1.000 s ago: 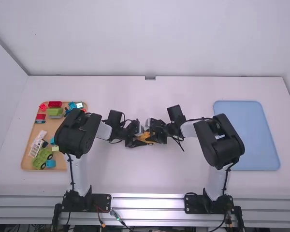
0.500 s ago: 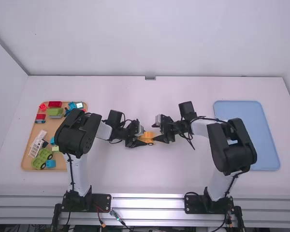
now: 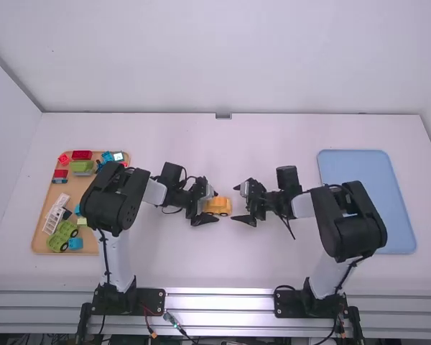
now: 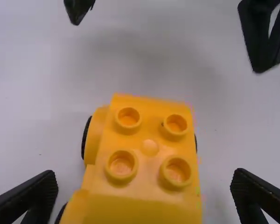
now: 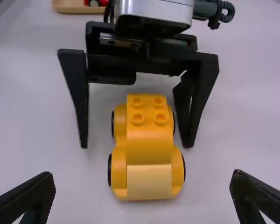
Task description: Assemble lego blocks to make yellow taxi
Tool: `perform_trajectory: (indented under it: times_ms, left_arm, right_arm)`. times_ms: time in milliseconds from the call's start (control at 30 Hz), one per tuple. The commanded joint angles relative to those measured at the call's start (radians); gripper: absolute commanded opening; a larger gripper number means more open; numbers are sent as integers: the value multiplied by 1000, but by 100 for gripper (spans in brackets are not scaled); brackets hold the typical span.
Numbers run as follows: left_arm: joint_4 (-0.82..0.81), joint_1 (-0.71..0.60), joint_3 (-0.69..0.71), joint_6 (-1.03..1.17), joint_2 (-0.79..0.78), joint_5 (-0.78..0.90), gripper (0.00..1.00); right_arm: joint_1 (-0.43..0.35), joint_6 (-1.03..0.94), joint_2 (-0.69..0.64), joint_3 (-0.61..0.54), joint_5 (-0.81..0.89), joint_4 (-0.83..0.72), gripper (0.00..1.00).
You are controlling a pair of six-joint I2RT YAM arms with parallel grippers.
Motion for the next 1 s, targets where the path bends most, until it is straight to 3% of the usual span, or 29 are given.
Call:
perform_trajectory:
  times_ms: [0,333,500,633,700,800,833,900,967]
  left_arm:
    - [-87,-5,30,8,-66,-47,99]
    - [-585,26,189,162,-333,-146,99]
    - [-636,79,195,153,-438,-139,99]
    - [-624,125,170,154,-488,-122,99]
    - [-596,162,148,143,-515,-82,99]
    - [-534,197,127,69,-530,-64,99]
    - [-492,216,118,18,-533,-59,99]
    - [-454,234,111,-29,-534,-60,99]
    - [-412,255,102,-79,-534,-60,99]
  right_arm:
    - [48,148,58,6,50,48,99]
    - [134,175,233,209,47,-13,99]
    - [176,171,242,230,96,-13,98]
    - [206,171,242,230,140,-14,88]
    - [221,171,242,230,170,-28,73]
    - [228,171,242,230,194,-45,62]
    - [232,171,242,230,209,-58,51]
    - [230,172,242,230,220,-65,43]
    - [231,187,241,230,236,-65,41]
